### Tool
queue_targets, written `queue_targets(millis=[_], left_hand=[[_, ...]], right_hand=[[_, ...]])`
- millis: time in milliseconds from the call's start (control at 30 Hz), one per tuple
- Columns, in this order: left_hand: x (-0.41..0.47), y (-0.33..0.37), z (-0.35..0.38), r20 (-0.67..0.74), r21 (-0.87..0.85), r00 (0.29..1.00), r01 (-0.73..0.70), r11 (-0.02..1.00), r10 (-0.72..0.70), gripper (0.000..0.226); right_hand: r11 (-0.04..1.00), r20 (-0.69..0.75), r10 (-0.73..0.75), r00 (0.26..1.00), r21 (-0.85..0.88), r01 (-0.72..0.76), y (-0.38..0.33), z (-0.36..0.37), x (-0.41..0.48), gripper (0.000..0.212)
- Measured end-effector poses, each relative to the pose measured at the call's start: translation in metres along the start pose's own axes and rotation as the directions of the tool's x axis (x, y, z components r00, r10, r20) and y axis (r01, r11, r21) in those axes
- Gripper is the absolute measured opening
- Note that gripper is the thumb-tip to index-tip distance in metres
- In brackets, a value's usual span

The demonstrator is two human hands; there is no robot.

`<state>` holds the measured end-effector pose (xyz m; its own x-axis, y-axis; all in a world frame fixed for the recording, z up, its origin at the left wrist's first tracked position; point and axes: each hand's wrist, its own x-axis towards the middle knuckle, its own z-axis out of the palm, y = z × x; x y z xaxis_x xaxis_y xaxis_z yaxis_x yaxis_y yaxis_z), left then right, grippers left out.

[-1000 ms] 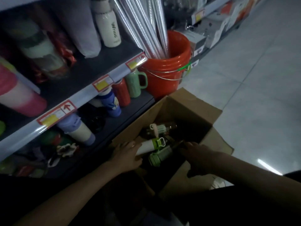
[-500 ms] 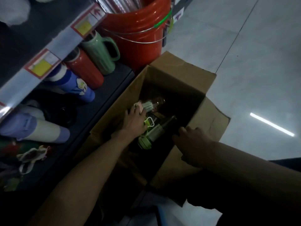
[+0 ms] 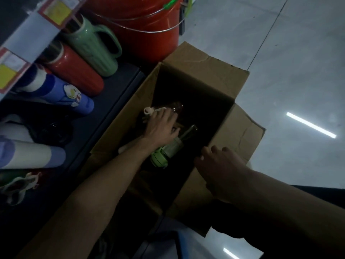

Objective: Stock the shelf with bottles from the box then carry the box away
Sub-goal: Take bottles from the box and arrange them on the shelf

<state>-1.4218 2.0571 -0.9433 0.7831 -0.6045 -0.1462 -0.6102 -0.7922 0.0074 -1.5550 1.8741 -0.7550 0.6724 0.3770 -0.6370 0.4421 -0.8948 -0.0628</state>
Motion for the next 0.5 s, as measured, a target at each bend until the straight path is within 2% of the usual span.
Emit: queue_targets(millis=[33,100,167,267,400,500], left_hand=[[-0.006,0.009,0.001,-0.027,-0.018,0.996,-0.080,0.997,0.079,0.067],[-0.016,0.027,0.002,0.117,-0.023,0.985,-0.123,0.992,0.125,0.077],[-0.023,0.040,0.008,0.299,0.022,0.952,-0.083,0.996,0.072,0.093],[-0.025,0.051,0.010,0.358,0.057,0.933,0.019,0.998,-0.038,0.106],[-0.020,0.060,0.007,0.381,0.037,0.907,0.178,0.983,-0.179,0.093],[-0.021,0.065,0.002,0.367,-0.107,0.894,0.314,0.943,-0.256,0.082]], right_hand=[[1.000,0.002,0.000,1.000,-0.004,0.000,0.000,0.001,0.000,0.050],[1.000,0.008,-0.011,1.000,-0.009,0.011,0.001,0.001,0.000,0.050],[1.000,0.006,-0.023,1.000,-0.015,0.023,0.001,0.002,0.000,0.051],[0.999,-0.006,-0.028,1.000,-0.017,0.028,0.001,0.002,-0.001,0.052],[1.000,-0.021,-0.015,1.000,-0.022,0.014,0.003,0.001,-0.003,0.048],[0.999,-0.024,-0.011,1.000,-0.035,0.010,0.004,-0.001,-0.007,0.045]])
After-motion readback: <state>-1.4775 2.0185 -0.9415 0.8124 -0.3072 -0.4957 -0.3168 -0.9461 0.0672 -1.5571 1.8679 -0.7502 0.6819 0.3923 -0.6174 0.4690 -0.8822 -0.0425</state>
